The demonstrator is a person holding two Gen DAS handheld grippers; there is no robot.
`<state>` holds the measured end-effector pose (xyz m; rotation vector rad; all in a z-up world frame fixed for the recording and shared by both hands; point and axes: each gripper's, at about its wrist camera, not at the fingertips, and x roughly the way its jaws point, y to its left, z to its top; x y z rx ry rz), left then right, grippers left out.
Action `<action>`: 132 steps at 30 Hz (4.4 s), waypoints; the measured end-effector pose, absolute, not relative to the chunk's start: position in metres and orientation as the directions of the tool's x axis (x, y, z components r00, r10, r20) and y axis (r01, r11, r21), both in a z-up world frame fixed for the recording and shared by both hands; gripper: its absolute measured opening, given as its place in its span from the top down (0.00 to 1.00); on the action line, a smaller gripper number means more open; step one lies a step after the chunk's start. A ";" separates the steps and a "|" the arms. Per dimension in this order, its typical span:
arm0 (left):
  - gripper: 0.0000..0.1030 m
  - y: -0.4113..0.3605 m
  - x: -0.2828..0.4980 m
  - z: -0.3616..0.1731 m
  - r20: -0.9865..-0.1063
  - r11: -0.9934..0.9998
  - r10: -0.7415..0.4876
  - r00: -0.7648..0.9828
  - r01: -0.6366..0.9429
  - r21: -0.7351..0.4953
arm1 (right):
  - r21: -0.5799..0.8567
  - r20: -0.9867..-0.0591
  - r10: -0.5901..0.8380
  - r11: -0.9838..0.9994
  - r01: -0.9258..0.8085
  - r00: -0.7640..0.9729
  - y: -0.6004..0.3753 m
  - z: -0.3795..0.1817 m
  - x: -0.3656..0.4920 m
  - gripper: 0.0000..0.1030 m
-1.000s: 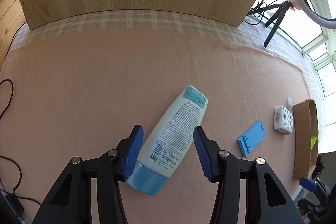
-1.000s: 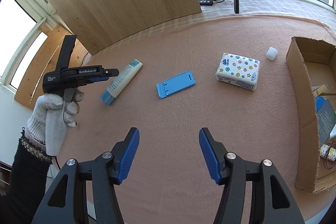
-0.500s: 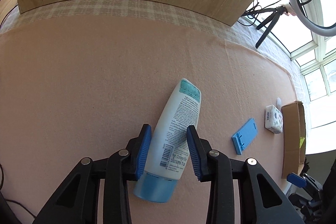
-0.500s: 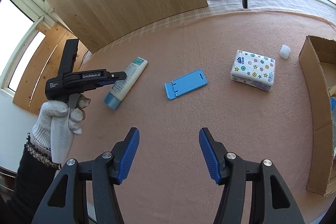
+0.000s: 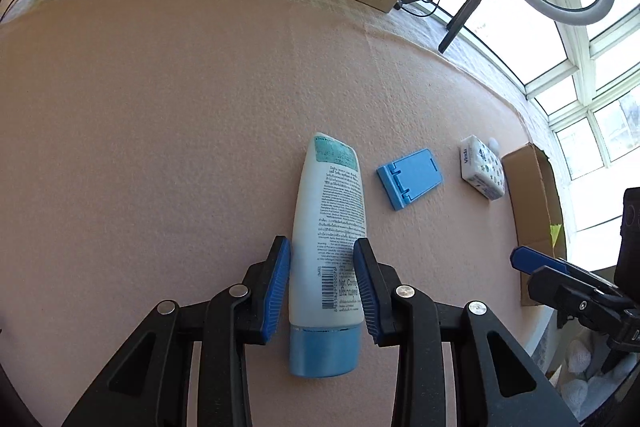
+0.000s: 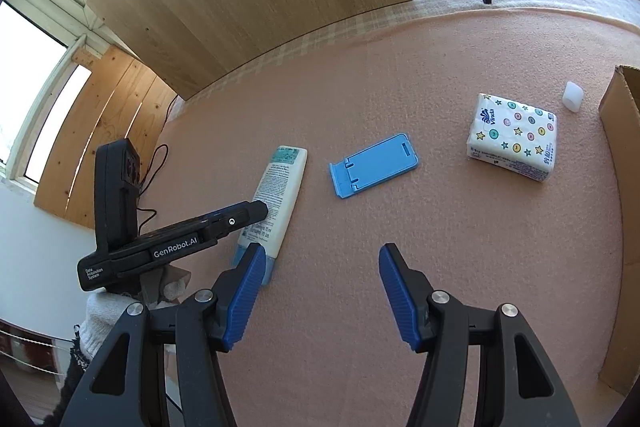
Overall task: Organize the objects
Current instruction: 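Move the open left gripper to the white lotion tube and straddle it, then close the left gripper on the lotion tube while the right gripper also grasps it, then carry the tube with both grippers into the box and open them, then withdraw both open grippers from the box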
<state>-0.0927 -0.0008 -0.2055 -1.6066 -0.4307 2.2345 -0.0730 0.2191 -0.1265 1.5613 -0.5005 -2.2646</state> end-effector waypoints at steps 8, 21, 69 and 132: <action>0.66 0.035 -0.027 -0.205 -0.832 -0.892 0.438 -0.340 -0.054 -0.448 | 0.526 -0.811 -0.528 -0.847 0.079 -0.252 0.223 -0.150 -0.071 0.46; 0.49 0.071 0.013 -0.196 -0.905 -0.920 0.366 -0.220 -0.231 -0.316 | 0.557 -0.815 -0.557 -0.829 0.049 -0.161 0.222 -0.183 -0.046 0.46; 0.50 0.184 -0.007 -0.142 -0.827 -0.842 0.498 -0.260 -0.372 -0.390 | 0.525 -0.805 -0.509 -0.850 0.033 -0.303 0.294 -0.135 -0.029 0.54; 0.26 0.418 -0.100 -0.123 -0.808 -0.781 0.536 -0.244 -0.507 -0.365 | 0.401 -0.811 -0.257 -0.898 -0.179 -0.525 0.528 -0.098 -0.071 0.33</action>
